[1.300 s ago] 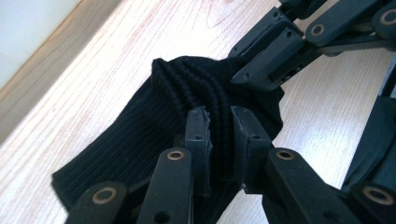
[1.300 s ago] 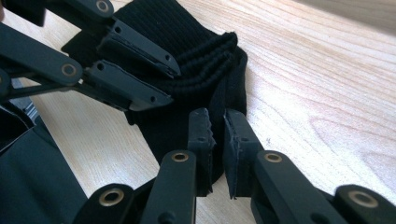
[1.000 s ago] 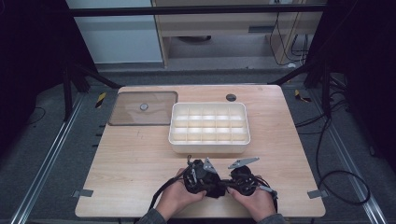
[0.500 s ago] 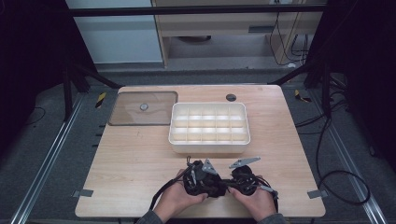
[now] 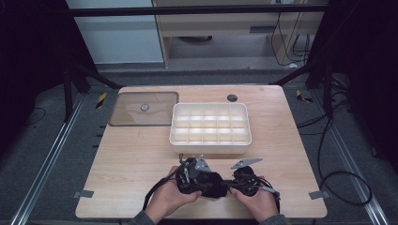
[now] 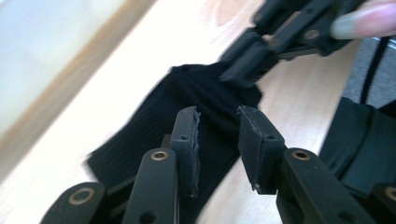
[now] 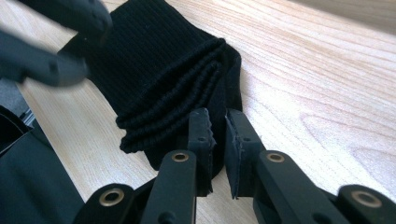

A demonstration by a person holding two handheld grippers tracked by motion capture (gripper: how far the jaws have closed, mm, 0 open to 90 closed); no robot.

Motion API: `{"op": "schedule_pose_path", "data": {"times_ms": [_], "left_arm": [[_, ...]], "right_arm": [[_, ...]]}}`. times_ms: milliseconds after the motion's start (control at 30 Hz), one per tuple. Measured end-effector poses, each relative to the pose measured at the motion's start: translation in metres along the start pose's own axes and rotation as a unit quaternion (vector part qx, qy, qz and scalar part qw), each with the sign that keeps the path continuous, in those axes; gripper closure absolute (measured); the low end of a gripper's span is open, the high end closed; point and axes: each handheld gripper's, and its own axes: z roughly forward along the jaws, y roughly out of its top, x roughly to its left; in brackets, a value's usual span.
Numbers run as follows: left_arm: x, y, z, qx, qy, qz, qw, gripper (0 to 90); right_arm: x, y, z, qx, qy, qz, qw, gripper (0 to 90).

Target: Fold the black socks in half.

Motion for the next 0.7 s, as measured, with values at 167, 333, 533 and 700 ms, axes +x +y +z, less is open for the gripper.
{"op": "schedule_pose_path", "data": {"times_ms": [167,333,533,700], "left_arm": [[0.016,-0.008,-0.013,0.003,0.035,-0.014,0.9993,65.6],[0.027,-0.019,-0.018,0.011,0.062,-0.029,0.9976,65.2],[0.032,-0.036,-0.016,0.019,0.07,-0.044,0.9964,62.1],[0.033,-0.049,-0.016,0.015,0.066,-0.056,0.9961,57.3]], "right_arm": [[0.0,0.0,0.0,0.0,-0.001,-0.002,1.0,81.6],[0.0,0.0,0.0,0.0,-0.001,-0.005,1.0,81.6],[0.0,-0.001,0.0,0.0,0.0,-0.004,1.0,81.4],[0.0,-0.001,0.0,0.0,0.0,-0.004,1.0,81.3]]}}
